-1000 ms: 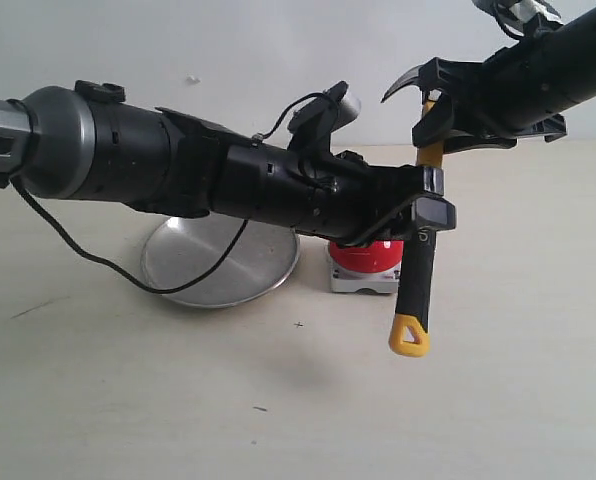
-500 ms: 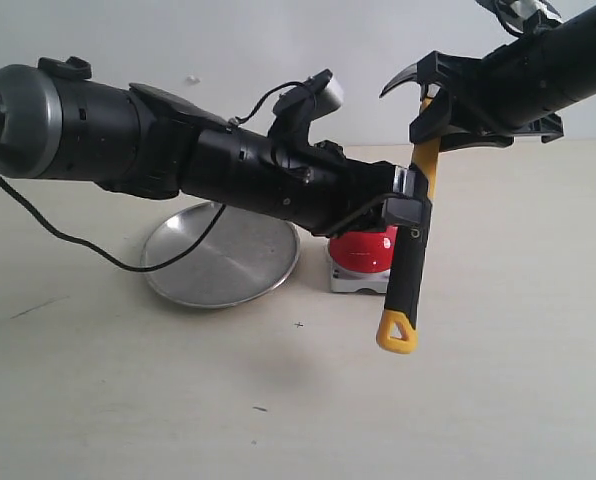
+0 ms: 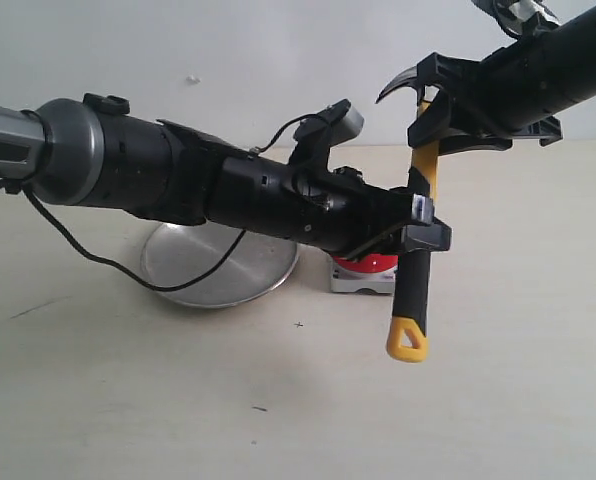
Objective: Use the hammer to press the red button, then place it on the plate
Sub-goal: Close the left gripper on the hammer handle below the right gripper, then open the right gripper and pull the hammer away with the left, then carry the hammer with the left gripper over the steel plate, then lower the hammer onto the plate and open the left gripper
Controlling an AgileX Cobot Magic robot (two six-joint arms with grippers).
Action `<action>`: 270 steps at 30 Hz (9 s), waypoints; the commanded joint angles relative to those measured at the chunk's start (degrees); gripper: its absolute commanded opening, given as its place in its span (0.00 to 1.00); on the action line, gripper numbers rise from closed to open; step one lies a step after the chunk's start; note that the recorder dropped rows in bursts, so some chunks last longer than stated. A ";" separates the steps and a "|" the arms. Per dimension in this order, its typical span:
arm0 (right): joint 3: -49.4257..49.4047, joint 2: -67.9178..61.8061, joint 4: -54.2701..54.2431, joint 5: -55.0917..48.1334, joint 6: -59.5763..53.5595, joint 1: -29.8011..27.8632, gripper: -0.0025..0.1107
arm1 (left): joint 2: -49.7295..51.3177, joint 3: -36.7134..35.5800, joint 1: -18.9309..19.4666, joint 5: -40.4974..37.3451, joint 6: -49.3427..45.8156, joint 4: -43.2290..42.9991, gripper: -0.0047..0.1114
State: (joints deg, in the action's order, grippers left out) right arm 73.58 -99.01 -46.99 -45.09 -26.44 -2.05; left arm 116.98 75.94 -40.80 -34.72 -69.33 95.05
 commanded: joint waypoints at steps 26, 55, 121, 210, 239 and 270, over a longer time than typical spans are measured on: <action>0.60 1.19 -5.57 1.62 -2.17 0.10 0.02 | 1.70 0.70 -1.41 -0.94 -3.85 4.90 0.04; -6.06 31.91 13.46 -0.84 5.03 0.10 0.15 | -10.80 -6.57 -1.30 22.41 -2.61 -0.94 0.04; -73.58 91.87 -12.63 35.84 -11.69 0.10 0.02 | -55.02 -27.63 -20.40 61.32 3.56 -18.92 0.04; -73.58 91.87 -12.64 35.84 -11.85 0.10 0.02 | -4.11 -18.90 7.00 51.10 37.81 -48.22 0.04; -73.58 91.87 -12.64 35.71 -11.85 0.10 0.02 | 0.52 -17.27 7.16 46.46 46.62 -50.70 0.04; -73.58 91.87 -12.64 35.71 -11.85 0.10 0.02 | -28.11 -40.12 -0.20 64.16 46.45 -47.79 0.04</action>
State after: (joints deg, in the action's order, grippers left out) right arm 0.30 -7.41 -59.78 -9.20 -38.10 -2.05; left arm 94.48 40.18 -38.79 25.60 -22.70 47.00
